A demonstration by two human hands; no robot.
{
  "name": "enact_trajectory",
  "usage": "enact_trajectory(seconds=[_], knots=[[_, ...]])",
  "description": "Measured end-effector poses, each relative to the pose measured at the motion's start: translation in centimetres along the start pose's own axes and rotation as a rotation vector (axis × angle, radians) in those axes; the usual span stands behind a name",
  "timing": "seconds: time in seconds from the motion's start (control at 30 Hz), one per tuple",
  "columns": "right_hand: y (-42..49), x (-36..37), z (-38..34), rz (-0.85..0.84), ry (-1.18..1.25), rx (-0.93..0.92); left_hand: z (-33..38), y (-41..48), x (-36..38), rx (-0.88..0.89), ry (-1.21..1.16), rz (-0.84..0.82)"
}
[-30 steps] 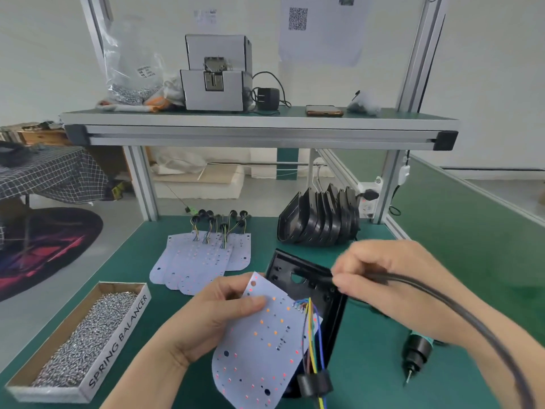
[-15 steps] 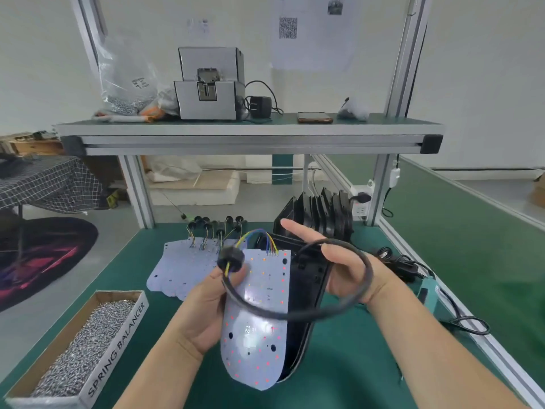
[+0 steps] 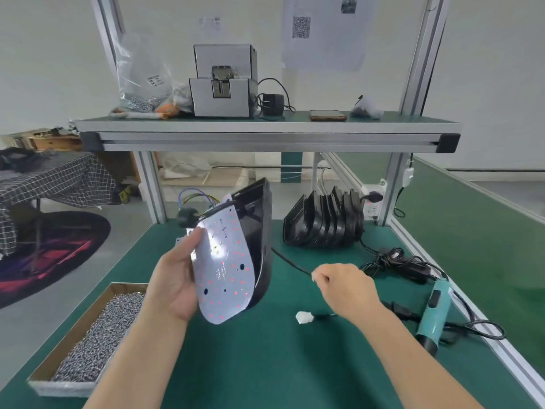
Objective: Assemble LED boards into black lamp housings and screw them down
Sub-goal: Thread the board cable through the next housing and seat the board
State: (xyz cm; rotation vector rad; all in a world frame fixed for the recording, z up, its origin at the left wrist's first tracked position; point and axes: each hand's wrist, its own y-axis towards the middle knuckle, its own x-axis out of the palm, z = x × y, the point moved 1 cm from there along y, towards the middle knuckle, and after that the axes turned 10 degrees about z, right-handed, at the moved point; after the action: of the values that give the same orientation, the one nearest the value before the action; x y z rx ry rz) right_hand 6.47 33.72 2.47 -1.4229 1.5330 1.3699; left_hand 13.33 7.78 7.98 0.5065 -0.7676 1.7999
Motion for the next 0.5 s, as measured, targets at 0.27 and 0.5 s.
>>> enact_trajectory(seconds=[0.27, 0.5], knots=[[-0.1, 1.9, -0.8, -0.321, -0.430, 0.032, 0.6, -0.5, 0.2, 0.179, 0.150, 0.022], [0.5, -4.6, -1.0, 0.316, 0.014, -0.086, -1.8, -0.9, 0.0, 0.319, 0.545, 0.060]])
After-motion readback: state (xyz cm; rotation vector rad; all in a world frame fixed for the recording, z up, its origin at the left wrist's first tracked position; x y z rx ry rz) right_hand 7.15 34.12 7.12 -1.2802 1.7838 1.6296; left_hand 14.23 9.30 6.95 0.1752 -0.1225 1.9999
